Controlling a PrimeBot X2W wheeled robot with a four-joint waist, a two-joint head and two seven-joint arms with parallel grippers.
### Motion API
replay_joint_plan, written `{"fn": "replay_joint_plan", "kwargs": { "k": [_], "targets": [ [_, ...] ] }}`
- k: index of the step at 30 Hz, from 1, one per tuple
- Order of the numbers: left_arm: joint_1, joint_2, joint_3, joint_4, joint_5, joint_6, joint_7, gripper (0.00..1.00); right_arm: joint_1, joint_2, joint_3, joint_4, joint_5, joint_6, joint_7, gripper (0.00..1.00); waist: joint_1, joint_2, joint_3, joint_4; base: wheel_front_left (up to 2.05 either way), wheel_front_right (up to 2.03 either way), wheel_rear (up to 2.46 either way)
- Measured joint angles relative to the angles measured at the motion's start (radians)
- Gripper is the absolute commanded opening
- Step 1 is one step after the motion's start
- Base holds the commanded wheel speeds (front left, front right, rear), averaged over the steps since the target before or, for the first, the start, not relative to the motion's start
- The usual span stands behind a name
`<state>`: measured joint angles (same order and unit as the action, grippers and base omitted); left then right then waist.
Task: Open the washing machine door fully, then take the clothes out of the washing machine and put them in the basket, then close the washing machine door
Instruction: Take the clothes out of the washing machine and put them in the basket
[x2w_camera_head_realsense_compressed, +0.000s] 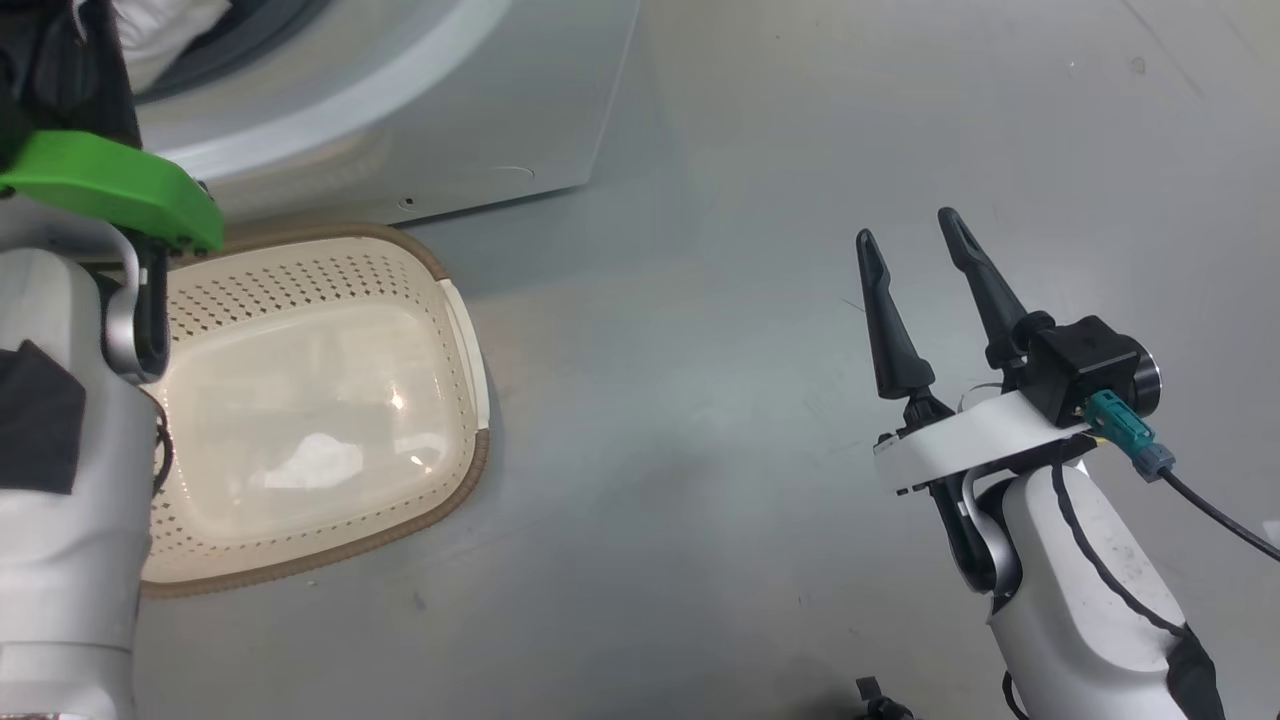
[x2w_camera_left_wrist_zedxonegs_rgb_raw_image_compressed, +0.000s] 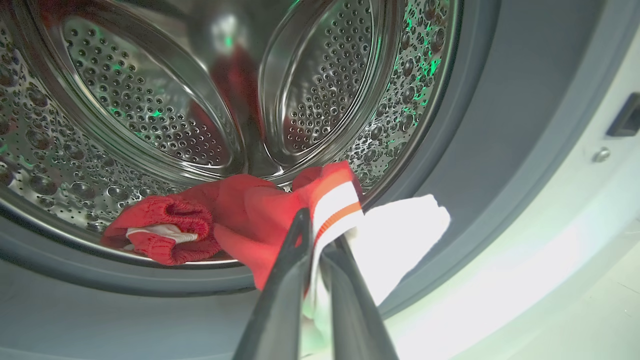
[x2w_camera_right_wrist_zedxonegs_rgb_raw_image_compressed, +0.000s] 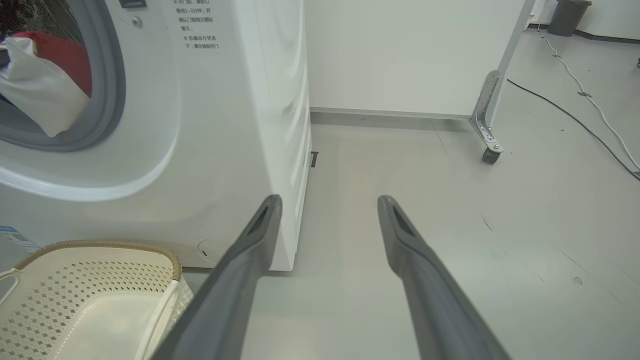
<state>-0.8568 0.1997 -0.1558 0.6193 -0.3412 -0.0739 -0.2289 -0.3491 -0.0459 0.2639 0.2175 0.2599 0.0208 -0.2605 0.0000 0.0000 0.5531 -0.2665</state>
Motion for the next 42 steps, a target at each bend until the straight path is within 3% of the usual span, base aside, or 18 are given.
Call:
{"fn": "replay_joint_plan", "kwargs": {
  "k": [20,42],
  "targets": [
    [0.280,-0.058,-0.024,-0.208,0.026,0.060,-0.020,0.00,0.101,0.000,-0.057,0.035,-0.024,0.019,0.000,1.00,0.0000,0.0000,-0.213,0.092,0.00,0.00,0.00],
    [0.414,-0.087,-0.016,-0.496,0.056,0.122,-0.023,0.00,0.215,0.000,-0.088,0.038,-0.023,0.022,0.000,1.00,0.0000,0.0000,-0.386,0.156,0.00,0.00,0.00]
  ]
}}
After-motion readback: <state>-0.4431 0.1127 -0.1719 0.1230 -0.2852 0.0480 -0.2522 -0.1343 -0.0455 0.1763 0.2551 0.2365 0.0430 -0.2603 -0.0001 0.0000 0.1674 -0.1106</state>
